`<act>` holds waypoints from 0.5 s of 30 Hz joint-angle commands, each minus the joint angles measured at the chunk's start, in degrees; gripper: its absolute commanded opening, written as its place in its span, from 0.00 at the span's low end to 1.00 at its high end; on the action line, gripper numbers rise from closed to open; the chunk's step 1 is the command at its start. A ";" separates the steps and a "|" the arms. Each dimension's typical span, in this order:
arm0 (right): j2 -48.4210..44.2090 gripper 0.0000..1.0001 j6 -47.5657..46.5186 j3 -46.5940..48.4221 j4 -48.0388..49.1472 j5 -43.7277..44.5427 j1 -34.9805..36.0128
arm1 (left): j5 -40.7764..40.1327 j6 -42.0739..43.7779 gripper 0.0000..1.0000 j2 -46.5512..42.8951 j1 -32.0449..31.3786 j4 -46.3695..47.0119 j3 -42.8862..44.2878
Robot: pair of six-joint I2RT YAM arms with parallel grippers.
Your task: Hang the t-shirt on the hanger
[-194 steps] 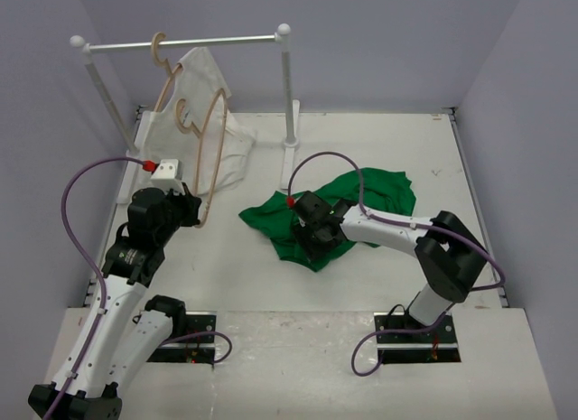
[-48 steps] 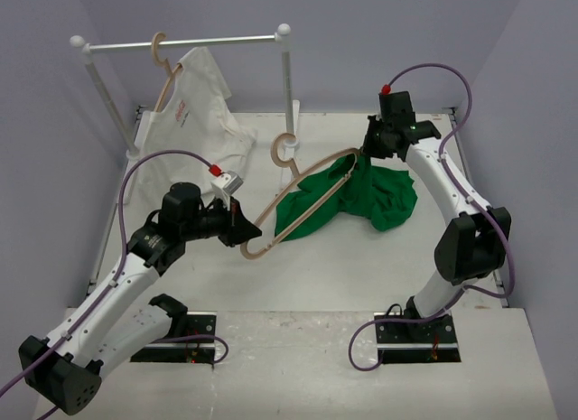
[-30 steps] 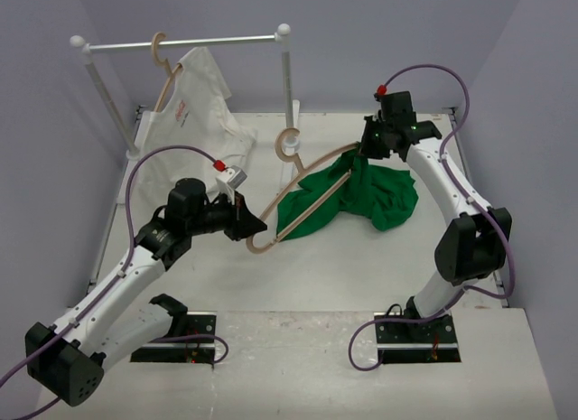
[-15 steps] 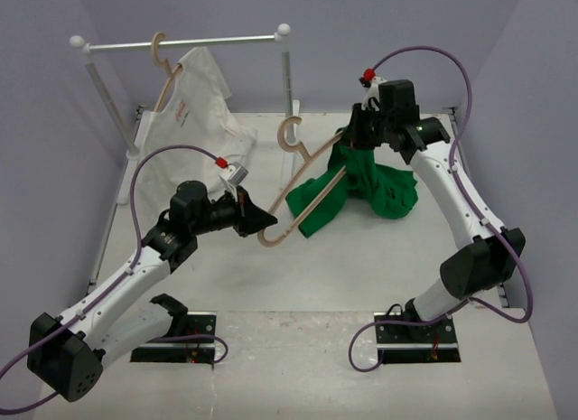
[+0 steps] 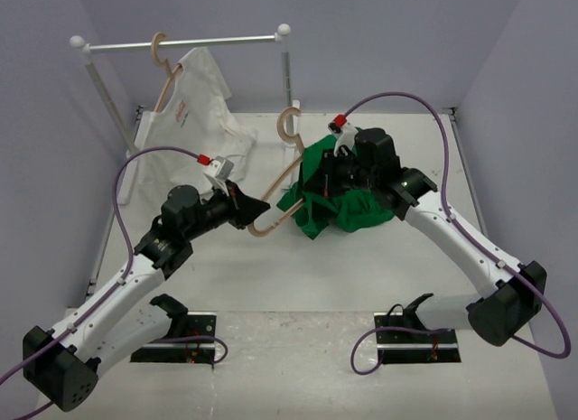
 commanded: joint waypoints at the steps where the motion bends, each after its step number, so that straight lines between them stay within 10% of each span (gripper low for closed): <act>1: 0.73 0.00 2.01 2.87 8.43 -15.62 2.39 | 0.64 -0.75 0.00 1.37 -0.04 12.71 0.56; 8: -0.87 0.00 -4.19 6.02 2.25 -7.58 3.57 | 2.85 -1.87 0.00 4.97 0.04 16.48 -0.26; 11: -2.65 0.28 -4.85 5.47 1.18 -1.76 2.55 | 1.50 -1.49 0.00 3.55 0.03 16.95 -1.35; 15: -4.71 0.41 -5.34 3.49 0.58 -3.34 -5.58 | 1.71 0.40 0.00 -0.64 -0.04 17.59 -2.60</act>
